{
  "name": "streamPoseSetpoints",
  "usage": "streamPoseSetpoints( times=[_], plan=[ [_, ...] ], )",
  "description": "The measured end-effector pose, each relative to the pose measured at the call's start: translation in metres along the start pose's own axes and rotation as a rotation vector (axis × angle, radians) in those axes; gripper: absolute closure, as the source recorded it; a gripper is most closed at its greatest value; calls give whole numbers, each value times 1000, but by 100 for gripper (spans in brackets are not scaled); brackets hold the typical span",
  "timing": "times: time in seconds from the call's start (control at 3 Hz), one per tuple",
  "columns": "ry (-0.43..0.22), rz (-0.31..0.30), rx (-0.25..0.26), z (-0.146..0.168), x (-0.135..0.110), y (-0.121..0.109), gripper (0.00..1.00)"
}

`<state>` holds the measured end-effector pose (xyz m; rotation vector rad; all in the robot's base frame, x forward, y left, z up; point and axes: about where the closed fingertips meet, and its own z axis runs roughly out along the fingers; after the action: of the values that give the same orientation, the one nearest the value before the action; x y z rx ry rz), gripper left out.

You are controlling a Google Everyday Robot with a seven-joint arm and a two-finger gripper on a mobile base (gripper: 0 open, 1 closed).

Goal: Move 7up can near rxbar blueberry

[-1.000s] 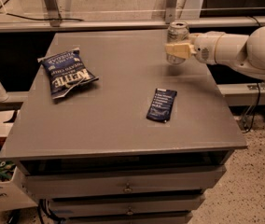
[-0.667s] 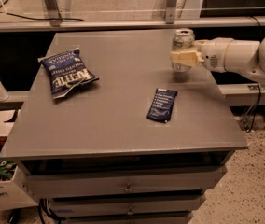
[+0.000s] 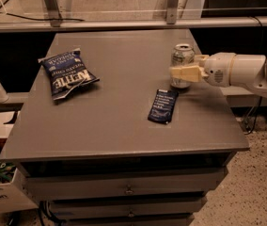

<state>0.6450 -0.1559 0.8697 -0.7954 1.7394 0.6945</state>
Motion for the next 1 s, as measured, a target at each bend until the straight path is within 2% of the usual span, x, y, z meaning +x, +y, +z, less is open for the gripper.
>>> streamPoseSetpoints(
  times=[0.33,1.0],
  plan=[
    [0,0,0,0,0,0,100],
    [-19,6,-67,5,16,9,100]
  ],
)
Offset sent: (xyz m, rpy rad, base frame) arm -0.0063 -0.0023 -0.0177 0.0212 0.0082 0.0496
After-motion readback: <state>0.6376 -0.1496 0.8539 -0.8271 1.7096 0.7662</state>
